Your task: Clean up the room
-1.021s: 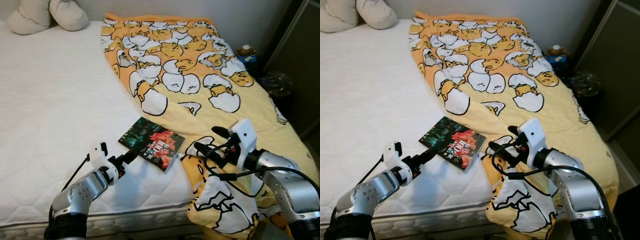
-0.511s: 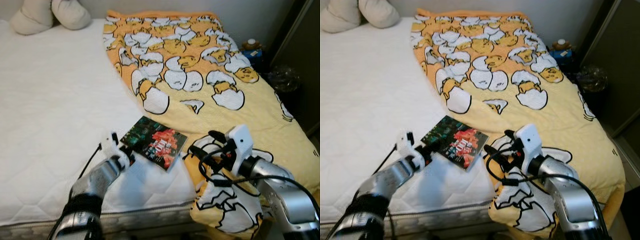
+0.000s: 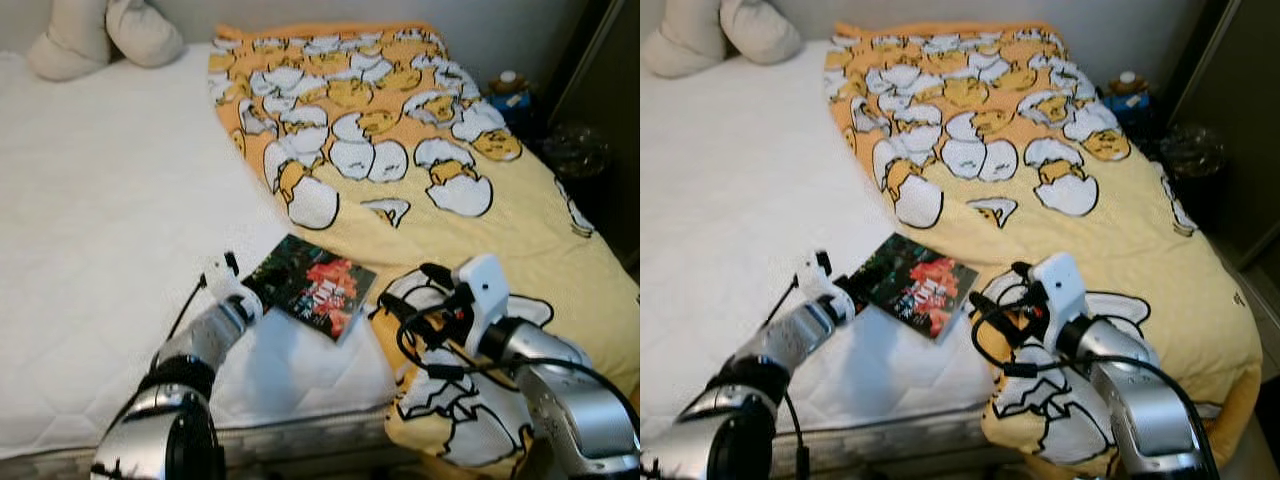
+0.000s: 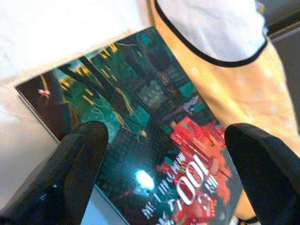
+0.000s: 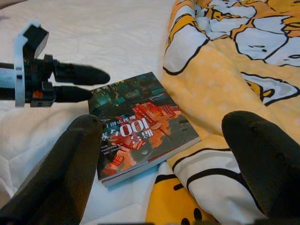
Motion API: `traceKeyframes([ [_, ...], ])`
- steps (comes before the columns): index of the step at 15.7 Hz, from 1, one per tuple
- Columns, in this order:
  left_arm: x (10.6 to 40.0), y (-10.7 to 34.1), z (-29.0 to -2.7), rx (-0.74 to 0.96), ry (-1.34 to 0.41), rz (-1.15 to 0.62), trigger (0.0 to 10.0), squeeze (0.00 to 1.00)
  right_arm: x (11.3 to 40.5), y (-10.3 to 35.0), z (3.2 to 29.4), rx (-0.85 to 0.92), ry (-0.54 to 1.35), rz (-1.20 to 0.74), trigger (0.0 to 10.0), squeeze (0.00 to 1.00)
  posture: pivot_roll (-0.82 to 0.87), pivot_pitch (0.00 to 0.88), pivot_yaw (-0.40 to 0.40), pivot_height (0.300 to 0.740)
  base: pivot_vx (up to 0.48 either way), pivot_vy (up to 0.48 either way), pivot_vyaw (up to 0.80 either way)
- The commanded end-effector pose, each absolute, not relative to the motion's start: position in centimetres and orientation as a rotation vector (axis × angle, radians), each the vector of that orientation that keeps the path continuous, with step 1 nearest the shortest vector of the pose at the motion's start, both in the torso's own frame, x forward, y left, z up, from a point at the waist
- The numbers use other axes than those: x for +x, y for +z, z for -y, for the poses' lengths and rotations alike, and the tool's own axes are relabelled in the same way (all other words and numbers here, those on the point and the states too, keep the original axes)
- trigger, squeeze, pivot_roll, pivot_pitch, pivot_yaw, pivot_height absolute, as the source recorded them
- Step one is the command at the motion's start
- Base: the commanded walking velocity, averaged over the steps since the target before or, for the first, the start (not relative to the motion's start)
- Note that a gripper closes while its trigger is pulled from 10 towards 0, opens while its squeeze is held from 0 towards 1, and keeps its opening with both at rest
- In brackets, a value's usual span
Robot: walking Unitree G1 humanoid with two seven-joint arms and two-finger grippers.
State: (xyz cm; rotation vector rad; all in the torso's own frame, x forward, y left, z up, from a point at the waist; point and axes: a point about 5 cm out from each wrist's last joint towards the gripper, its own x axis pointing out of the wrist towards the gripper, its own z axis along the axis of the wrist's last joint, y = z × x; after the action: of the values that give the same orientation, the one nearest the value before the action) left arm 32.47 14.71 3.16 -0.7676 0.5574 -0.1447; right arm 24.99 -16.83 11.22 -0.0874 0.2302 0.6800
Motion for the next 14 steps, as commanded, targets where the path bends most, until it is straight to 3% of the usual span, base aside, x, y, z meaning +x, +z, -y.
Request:
traceKeyframes([
  [1,31.9,2.1,-15.6,-0.746,-0.05,-0.599,10.0,0.0,25.0,11.5,16.7,-0.097,0.675,-0.22,10.0,0.0,-0.13,0.022,0.081,0.74,0.0,0.0,0.0],
  [4,31.5,1.4,-17.1,-0.745,0.082,-0.609,10.0,0.0,25.0,11.5,16.6,-0.1,0.67,-0.219,10.0,0.0,-0.14,0.031,0.08,0.74,0.0,0.0,0.0],
  [7,31.7,1.6,-17.3,-0.824,0.094,-0.567,10.0,0.0,25.0,11.6,16.5,-0.095,0.676,-0.223,10.0,0.0,-0.15,0.058,0.066,0.74,0.0,0.0,0.0],
  [14,32.8,3.2,-15.5,-0.982,-0.093,-0.482,10.0,0.0,25.1,12.3,16.1,-0.079,0.679,-0.216,10.0,0.0,-0.14,0.18,0.055,0.74,0.0,0.0,0.0],
])
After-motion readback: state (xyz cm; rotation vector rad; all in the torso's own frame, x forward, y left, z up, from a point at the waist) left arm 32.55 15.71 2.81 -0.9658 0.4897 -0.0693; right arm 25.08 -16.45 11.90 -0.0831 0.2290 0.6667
